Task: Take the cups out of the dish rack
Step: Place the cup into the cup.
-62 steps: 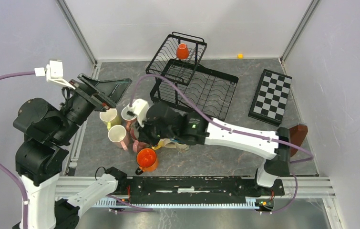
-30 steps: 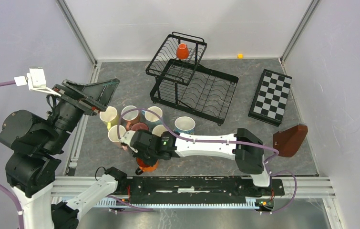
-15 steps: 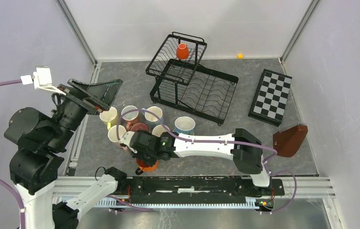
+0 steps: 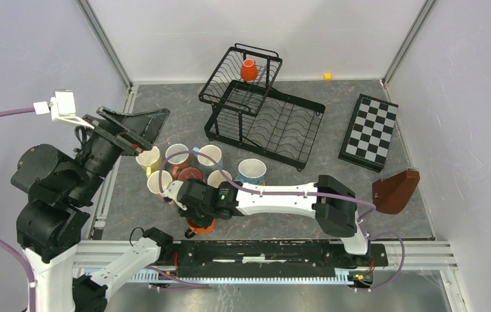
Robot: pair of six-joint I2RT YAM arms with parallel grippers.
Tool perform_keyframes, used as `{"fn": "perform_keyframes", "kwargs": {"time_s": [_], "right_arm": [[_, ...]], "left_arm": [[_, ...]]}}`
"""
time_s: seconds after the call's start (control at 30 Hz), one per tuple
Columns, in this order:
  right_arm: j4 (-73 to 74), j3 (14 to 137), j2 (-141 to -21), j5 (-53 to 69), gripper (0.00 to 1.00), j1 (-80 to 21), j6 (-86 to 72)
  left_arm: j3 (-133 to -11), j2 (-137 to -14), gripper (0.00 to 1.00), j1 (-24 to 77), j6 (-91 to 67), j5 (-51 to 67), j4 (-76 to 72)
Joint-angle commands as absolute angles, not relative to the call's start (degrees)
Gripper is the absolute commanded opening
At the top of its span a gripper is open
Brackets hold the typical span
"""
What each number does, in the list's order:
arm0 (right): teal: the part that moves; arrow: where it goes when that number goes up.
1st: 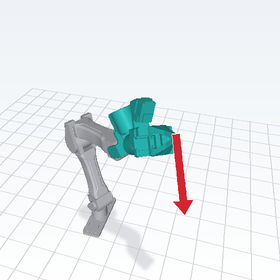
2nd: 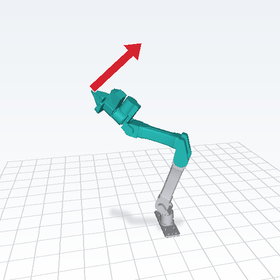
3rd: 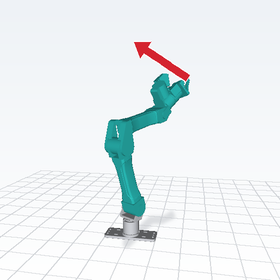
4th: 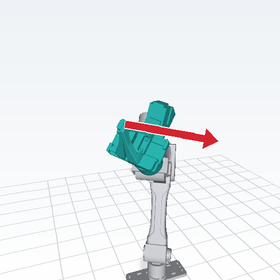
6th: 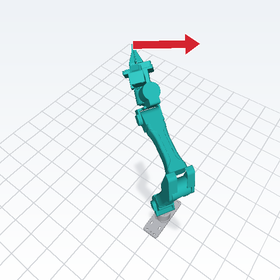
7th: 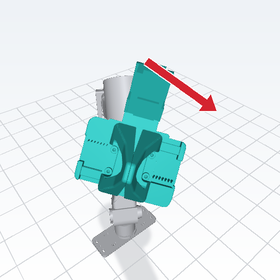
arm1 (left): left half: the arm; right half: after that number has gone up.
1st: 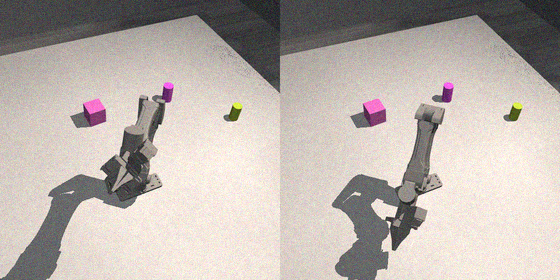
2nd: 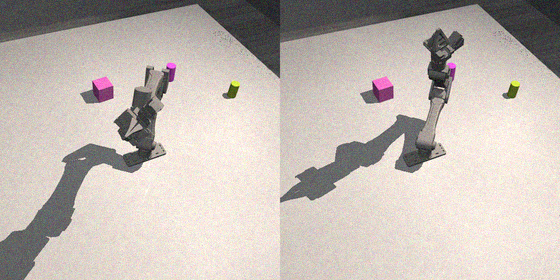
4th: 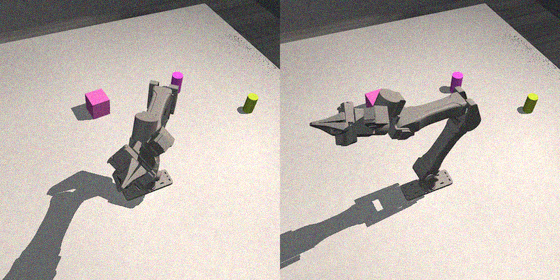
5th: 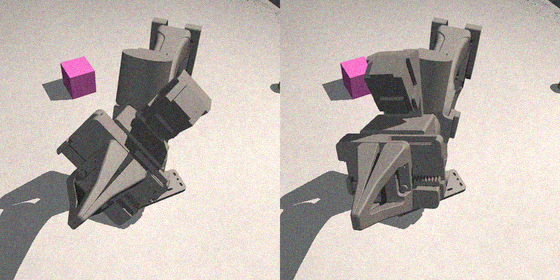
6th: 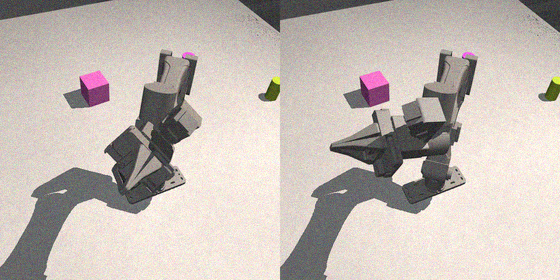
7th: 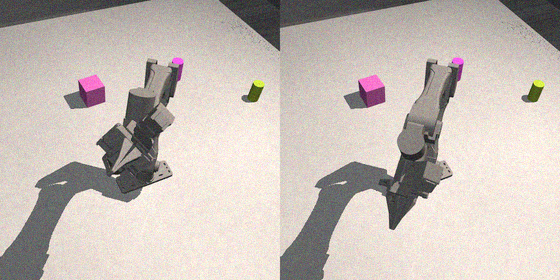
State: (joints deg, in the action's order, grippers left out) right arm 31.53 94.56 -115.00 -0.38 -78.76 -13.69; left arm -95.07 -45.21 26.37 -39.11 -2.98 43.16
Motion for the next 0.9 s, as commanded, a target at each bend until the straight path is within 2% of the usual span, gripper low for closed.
{"fn": "perform_keyframes", "kwargs": {"time_s": [0.0, 0.3, 0.87], "right_arm": [[29.2, 94.7, -115.0, -0.1, 0.27, -79.0, -13.4], [29.6, 95.6, -113.3, -0.1, 0.38, -79.0, -13.4], [31.5, 95.2, -103.9, -4.6, 0.44, -79.0, -12.6]], "left_arm": [[-94.6, -44.8, 1.0, 26.1, -37.2, -3.2, 40.9], [-94.8, -45.4, 1.0, 26.1, -37.7, -2.5, 40.3], [-95.3, -47.7, 1.0, 26.1, -40.9, 1.3, 37.0]]}}
